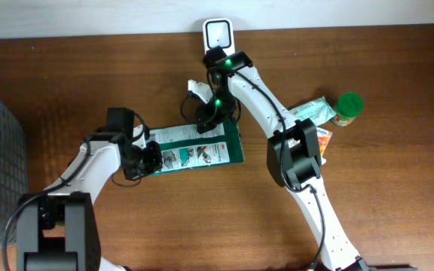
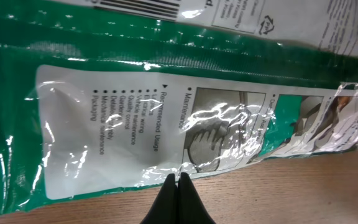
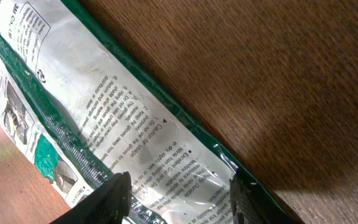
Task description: Scan the item barcode
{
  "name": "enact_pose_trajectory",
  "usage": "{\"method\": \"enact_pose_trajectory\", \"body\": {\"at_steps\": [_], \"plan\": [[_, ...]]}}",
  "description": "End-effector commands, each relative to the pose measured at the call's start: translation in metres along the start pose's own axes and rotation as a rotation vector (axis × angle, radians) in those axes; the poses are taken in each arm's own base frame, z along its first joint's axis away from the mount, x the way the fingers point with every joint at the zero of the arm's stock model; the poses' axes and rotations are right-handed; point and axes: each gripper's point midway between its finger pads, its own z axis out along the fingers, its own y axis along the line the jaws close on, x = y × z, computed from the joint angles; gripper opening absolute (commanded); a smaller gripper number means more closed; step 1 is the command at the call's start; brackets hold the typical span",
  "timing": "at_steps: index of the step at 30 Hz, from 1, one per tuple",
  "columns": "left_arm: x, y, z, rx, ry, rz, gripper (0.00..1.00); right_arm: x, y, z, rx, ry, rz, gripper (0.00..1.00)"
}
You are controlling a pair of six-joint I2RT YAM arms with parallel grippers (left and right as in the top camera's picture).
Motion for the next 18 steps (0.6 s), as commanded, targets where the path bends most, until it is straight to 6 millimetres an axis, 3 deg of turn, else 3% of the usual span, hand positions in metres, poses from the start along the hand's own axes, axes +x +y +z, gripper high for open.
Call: {"method": "enact_pose_trajectory", "body": {"at_steps": [1, 18], "plan": [[0.003, 0.007, 0.002, -0.063, -0.012, 0.024, 0.0, 0.009, -0.006, 0.012, 0.006, 0.035, 0.012, 0.5], [0.015, 0.015, 0.012, -0.089, 0.042, 0.001, 0.0, 0.009, -0.006, 0.012, 0.006, 0.038, 0.012, 0.5]]}}
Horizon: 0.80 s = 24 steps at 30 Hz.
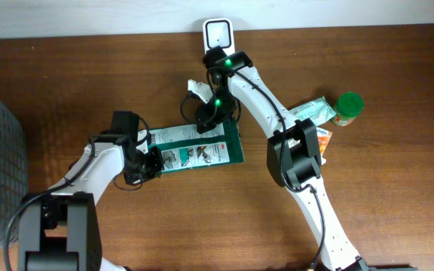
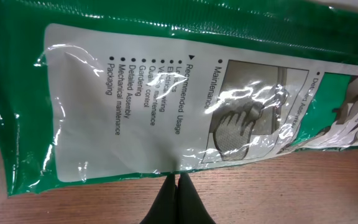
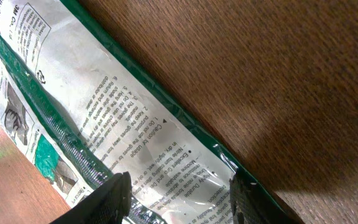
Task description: Scan the item barcode
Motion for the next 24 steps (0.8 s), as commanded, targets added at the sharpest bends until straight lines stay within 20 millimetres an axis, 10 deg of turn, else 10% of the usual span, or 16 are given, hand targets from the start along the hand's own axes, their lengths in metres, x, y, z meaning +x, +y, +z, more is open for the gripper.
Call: {"method": "enact_pose_trajectory", "body": {"at_steps": [1, 6, 18, 24], "plan": [[0.003, 0.006, 0.013, -0.023, 0.024, -0.007, 0.0, 0.01, -0.005, 0.012, 0.005, 0.04, 0.014, 0.5], [-0.012, 0.006, 0.029, -0.015, -0.008, 0.002, 0.0, 0.011, -0.005, 0.011, 0.004, 0.042, 0.015, 0.5], [-0.141, 0.003, -0.011, -0.014, -0.564, 0.051, 0.0, 0.062, 0.064, 0.005, -0.228, 0.278, 0.226, 0.65], [-0.14, -0.02, -0.009, 0.121, -0.54, 0.091, 0.0, 0.05, 0.09, 0.016, -0.234, 0.257, 0.15, 0.65]]}}
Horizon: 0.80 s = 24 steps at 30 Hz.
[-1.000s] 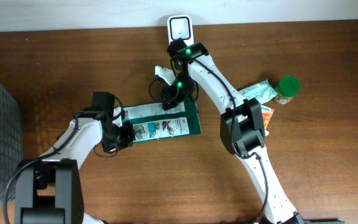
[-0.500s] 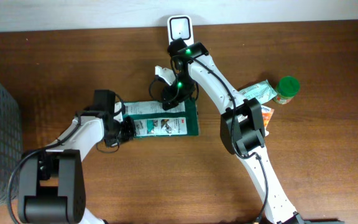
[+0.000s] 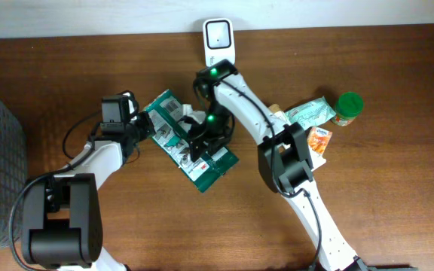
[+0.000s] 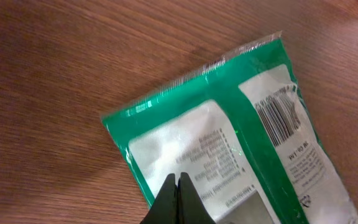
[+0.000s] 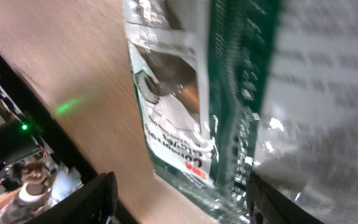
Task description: Scan the item barcode
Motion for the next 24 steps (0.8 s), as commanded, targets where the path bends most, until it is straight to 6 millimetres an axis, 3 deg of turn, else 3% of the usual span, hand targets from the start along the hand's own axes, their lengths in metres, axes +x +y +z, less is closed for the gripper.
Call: {"method": "enact_pose_trajectory", "body": {"at_steps": [1, 3, 6, 8, 10, 15, 20, 24], "plan": [[0.009, -0.025, 0.001, 0.146, 0.064, -0.002, 0.0, -0.01, 0.005, -0.004, -0.006, -0.047, -0.036, 0.65], [0.02, -0.04, -0.005, 0.223, 0.145, -0.016, 0.0, -0.018, -0.008, -0.044, 0.08, -0.142, -0.056, 0.65], [0.059, -0.05, -0.014, 0.254, 0.323, -0.108, 0.0, -0.03, -0.03, -0.1, 0.189, -0.29, -0.071, 0.71], [0.094, -0.048, -0.02, 0.197, 0.439, -0.107, 0.0, -0.032, -0.047, -0.114, 0.194, -0.334, -0.051, 0.78], [0.109, -0.05, -0.019, 0.185, 0.469, -0.09, 0.0, -0.035, -0.058, -0.118, 0.198, -0.355, -0.041, 0.81], [0.112, -0.044, -0.013, 0.141, 0.461, -0.09, 0.0, -0.044, -0.06, -0.111, 0.204, -0.367, -0.061, 0.76], [0.126, -0.031, -0.008, 0.093, 0.51, -0.106, 0.0, -0.043, -0.07, -0.07, 0.102, -0.309, -0.033, 0.68], [0.125, -0.002, -0.011, 0.014, 0.519, -0.117, 0.0, -0.042, -0.069, -0.049, 0.062, -0.28, -0.036, 0.67]]}}
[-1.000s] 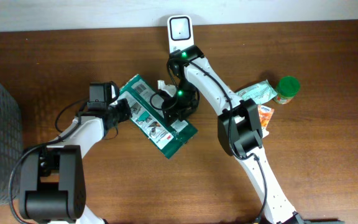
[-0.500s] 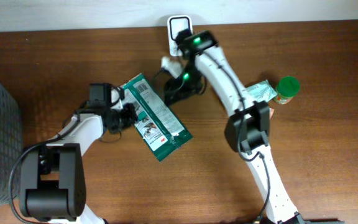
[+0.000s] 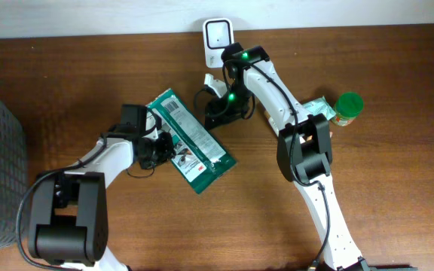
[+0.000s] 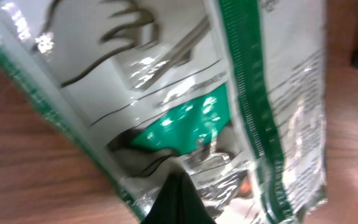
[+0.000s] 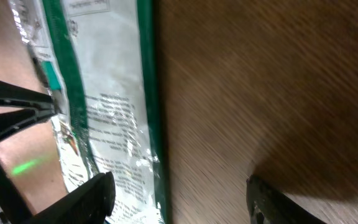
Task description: Scan the item barcode
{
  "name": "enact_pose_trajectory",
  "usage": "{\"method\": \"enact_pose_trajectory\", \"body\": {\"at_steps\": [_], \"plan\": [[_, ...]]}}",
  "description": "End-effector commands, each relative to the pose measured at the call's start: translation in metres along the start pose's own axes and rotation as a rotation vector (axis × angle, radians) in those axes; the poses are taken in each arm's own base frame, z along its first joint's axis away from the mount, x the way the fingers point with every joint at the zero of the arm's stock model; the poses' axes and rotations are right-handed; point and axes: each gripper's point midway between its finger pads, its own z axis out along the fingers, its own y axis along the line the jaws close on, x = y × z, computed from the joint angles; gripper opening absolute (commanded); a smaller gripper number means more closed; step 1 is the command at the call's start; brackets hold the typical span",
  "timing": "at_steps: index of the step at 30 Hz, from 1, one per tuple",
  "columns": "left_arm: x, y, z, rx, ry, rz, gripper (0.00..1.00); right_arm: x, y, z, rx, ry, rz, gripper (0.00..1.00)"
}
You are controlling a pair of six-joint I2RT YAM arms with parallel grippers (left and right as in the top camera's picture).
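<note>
The green and white package (image 3: 191,143) lies slantwise on the table, face with print up, its barcode end (image 3: 170,107) toward the upper left. The white scanner (image 3: 217,33) stands at the table's far edge. My left gripper (image 3: 157,153) is shut, its tip (image 4: 178,182) resting on the package (image 4: 185,93) at its left long edge. My right gripper (image 3: 218,113) stands open just right of the package's upper part. In its view the package (image 5: 98,93) sits to the left, by the left finger (image 5: 92,198), with bare wood between the fingers.
A bottle with a green lid (image 3: 347,108), a pale green packet (image 3: 311,113) and an orange packet (image 3: 322,140) lie at the right. A grey basket stands at the left edge.
My right gripper has gone from over the package's middle to up and right, off the package. My left gripper has shifted from the package's upper end to its middle left edge. The package lies much as before.
At first the package lay nearly level, my open right gripper over its upper right part and my shut left gripper at its left end. Then it lay slantwise, barcode end up-left. Now the right gripper is clear of it.
</note>
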Motion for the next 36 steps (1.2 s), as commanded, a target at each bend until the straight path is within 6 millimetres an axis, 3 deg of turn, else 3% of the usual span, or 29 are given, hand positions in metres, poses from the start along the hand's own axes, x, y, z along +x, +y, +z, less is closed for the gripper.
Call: {"method": "enact_pose_trajectory", "body": {"at_steps": [1, 5, 9, 12, 19, 25, 27, 29, 32, 34, 36], "plan": [[0.008, 0.054, 0.005, -0.141, 0.036, -0.063, 0.0, 0.003, 0.015, 0.009, -0.037, 0.014, -0.026, 0.67], [-0.007, 0.082, -0.008, -0.162, -0.007, -0.096, 0.0, -0.004, 0.027, 0.022, -0.061, -0.001, -0.058, 0.67], [-0.007, 0.083, -0.006, -0.162, -0.006, -0.098, 0.0, 0.005, 0.029, 0.057, -0.069, 0.032, 0.024, 0.67], [-0.007, 0.083, -0.006, -0.162, -0.005, -0.099, 0.0, 0.006, 0.029, 0.061, -0.071, 0.041, 0.104, 0.67], [-0.007, 0.083, -0.006, -0.162, -0.004, -0.099, 0.0, -0.012, 0.068, 0.104, -0.138, -0.011, 0.207, 0.67], [-0.007, 0.083, -0.006, -0.163, -0.004, -0.099, 0.0, -0.018, 0.08, 0.102, -0.221, -0.037, 0.129, 0.59], [-0.006, 0.084, -0.006, -0.164, -0.001, -0.1, 0.0, -0.017, 0.073, 0.093, -0.237, -0.035, 0.142, 0.43], [-0.005, 0.084, -0.006, -0.165, 0.003, -0.102, 0.0, -0.013, 0.066, 0.076, -0.3, -0.037, 0.151, 0.35], [-0.005, 0.084, -0.006, -0.165, 0.002, -0.101, 0.0, 0.007, 0.059, 0.061, -0.358, 0.015, 0.161, 0.36], [-0.005, 0.084, -0.006, -0.165, 0.002, -0.102, 0.0, 0.019, 0.059, 0.058, -0.365, 0.046, 0.129, 0.59], [-0.005, 0.084, -0.006, -0.165, 0.002, -0.102, 0.0, 0.018, 0.05, 0.047, -0.364, 0.026, 0.141, 0.7]]}}
